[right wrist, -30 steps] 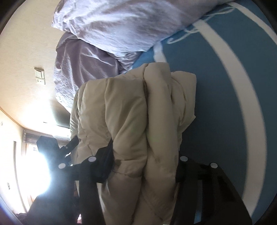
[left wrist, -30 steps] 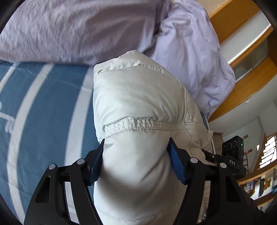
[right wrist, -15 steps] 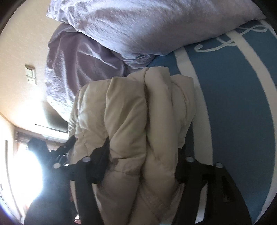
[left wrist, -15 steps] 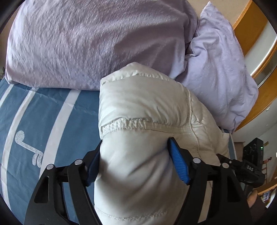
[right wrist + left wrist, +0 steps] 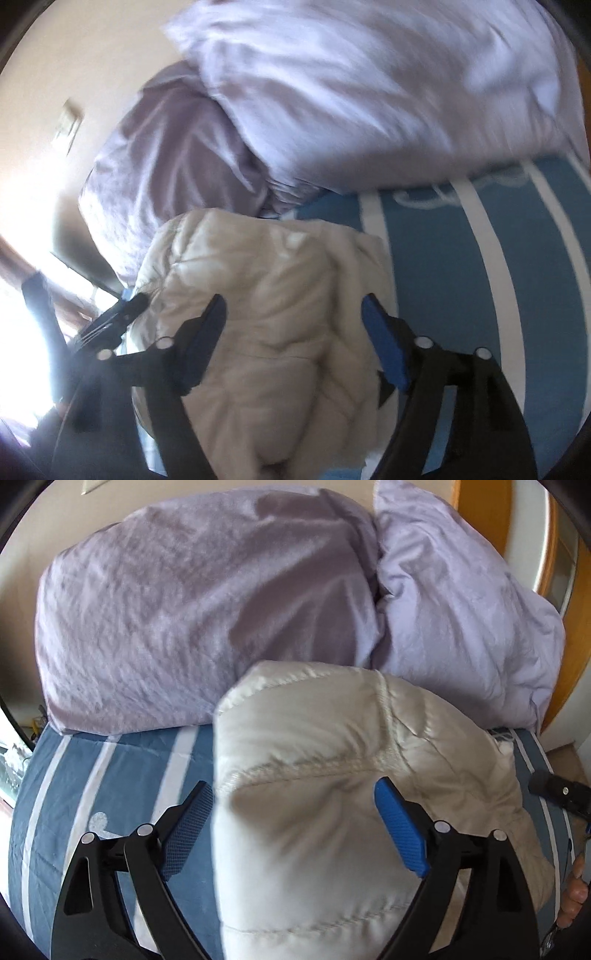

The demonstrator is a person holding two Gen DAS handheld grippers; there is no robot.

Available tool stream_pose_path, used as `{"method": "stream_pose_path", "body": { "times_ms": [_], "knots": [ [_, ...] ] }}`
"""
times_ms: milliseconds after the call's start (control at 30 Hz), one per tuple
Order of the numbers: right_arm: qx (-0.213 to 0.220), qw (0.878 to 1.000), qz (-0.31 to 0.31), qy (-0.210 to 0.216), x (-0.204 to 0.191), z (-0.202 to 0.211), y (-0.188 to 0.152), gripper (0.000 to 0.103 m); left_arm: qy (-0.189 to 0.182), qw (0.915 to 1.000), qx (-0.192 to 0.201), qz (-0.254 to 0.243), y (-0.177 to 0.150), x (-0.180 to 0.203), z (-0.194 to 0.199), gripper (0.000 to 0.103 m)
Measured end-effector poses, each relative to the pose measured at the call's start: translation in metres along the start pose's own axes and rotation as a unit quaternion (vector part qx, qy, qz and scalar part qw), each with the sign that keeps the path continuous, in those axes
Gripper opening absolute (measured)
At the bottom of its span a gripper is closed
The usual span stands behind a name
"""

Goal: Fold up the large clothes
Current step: 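Lower the rolled jacket bundle onto the bed with both grippers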

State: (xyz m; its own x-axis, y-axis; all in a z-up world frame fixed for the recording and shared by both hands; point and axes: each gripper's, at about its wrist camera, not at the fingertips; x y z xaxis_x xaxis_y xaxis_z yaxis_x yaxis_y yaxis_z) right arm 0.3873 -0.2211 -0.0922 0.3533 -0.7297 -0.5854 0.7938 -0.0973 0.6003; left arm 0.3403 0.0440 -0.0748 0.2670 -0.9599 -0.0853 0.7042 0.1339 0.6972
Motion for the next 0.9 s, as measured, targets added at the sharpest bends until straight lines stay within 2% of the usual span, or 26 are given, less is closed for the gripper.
{"method": "stream_pose_path", "body": {
  "times_ms": [100, 233, 567, 900],
  "knots": [
    [-0.002, 0.998, 0.060, -0.022, -0.028, -0.010, -0.001, 0.058, 0.004, 0.9999, 0.002, -0.011, -0.004, 0.011, -0.004, 0.090],
    [-0.017, 0.995, 0.093, -0.040, -0.041, -0.028, -0.006, 0.051, 0.007, 0.9999, -0.001, -0.010, -0.007, 0.017, -0.007, 0.091],
    [0.013, 0.990, 0.113, -0.088, -0.027, -0.041, -0.026, 0.050, 0.010, 0.9997, 0.005, -0.022, -0.008, 0.029, -0.013, 0.092],
    [0.037, 0.988, 0.113, -0.095, -0.020, -0.046, -0.039, 0.051, 0.016, 0.9993, 0.019, -0.029, -0.010, 0.033, -0.022, 0.096]
  ]
}}
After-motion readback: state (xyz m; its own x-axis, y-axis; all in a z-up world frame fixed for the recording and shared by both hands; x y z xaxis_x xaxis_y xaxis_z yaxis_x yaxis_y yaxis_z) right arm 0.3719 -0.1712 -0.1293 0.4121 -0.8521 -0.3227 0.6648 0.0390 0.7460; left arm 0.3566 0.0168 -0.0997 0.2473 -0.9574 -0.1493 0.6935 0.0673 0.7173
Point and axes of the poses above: each gripper's, at about its wrist camera, not at the fingertips, and z roughly against the way its jaws point, x to its right, y to its top, and after that the axes turned 9 degrees about y, right-handed
